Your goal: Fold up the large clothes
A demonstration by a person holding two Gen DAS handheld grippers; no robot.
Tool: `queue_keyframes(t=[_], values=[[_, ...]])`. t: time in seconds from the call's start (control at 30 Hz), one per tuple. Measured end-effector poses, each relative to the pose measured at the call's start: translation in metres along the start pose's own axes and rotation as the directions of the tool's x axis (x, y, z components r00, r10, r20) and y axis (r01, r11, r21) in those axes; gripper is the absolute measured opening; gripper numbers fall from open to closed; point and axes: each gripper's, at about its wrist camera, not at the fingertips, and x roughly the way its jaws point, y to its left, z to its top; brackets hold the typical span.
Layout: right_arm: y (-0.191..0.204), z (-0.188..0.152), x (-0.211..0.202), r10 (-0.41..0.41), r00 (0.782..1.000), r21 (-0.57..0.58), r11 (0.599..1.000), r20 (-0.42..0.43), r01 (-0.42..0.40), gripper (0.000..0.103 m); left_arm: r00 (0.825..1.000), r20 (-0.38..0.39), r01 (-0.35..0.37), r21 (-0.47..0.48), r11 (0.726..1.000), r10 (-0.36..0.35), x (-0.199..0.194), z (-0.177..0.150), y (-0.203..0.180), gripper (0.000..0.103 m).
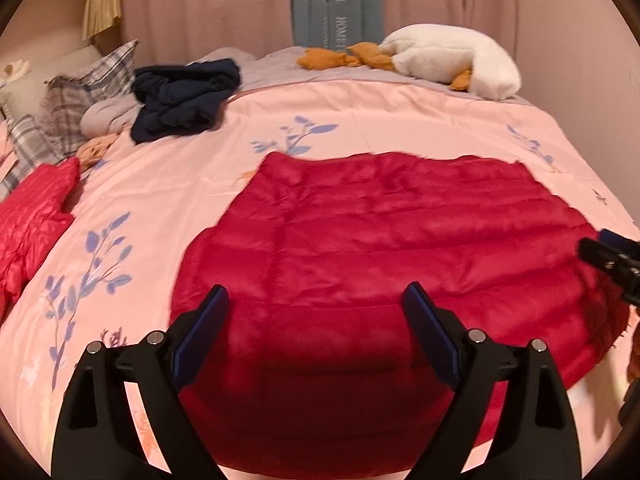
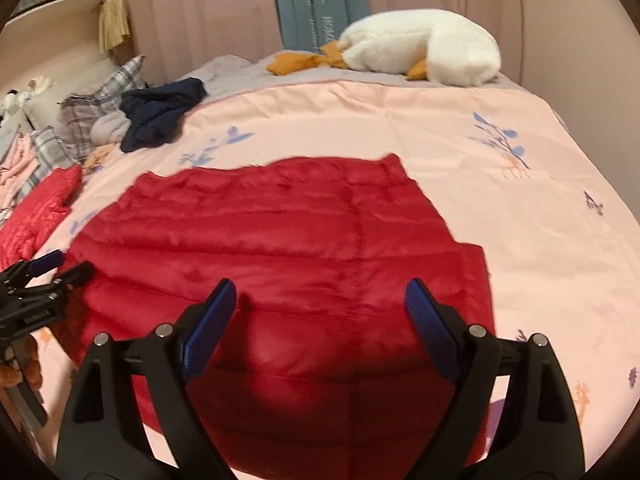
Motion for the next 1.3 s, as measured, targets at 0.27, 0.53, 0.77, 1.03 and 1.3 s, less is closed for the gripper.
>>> queue_keyframes(t=[0.27, 0.53, 0.77, 1.03, 1.3], values=[[-0.013, -0.016, 0.022, -0.011, 0.998, 0.009, 1.0, -0.056, 0.012, 0.089, 0.996, -0.065, 0.054, -0.04, 0.998, -0.057, 0.021, -0.011, 0.014, 0.09], [-0.016, -0.006, 0.016, -0.012, 0.996, 0.07, 0.997, -0.083, 0.018, 0.089, 0.994, -0.092, 0.062, -0.053, 0.997, -0.067, 0.019, -0.007, 0.018, 0.091], [-0.019, -0.006, -0.016, -0.074, 0.997, 0.074, 0.994, -0.004, 0.074, 0.089, 0.999, -0.016, 0.045, -0.064, 0.997, -0.046, -0.01, -0.01, 0.039, 0.09], [-0.05, -0.029, 0.007, -0.089, 0.991, 0.201, 0.973, -0.104, 0.109, 0.089, 0.995, -0.063, 0.067, -0.072, 0.995, -0.071, 0.004, -0.032, 0.049, 0.09], [-0.065, -0.036, 0.018, -0.03, 0.99, 0.265, 0.962, -0.135, 0.065, 0.09, 0.989, -0.097, 0.102, -0.099, 0.99, -0.112, 0.016, -0.036, 0.054, 0.092]])
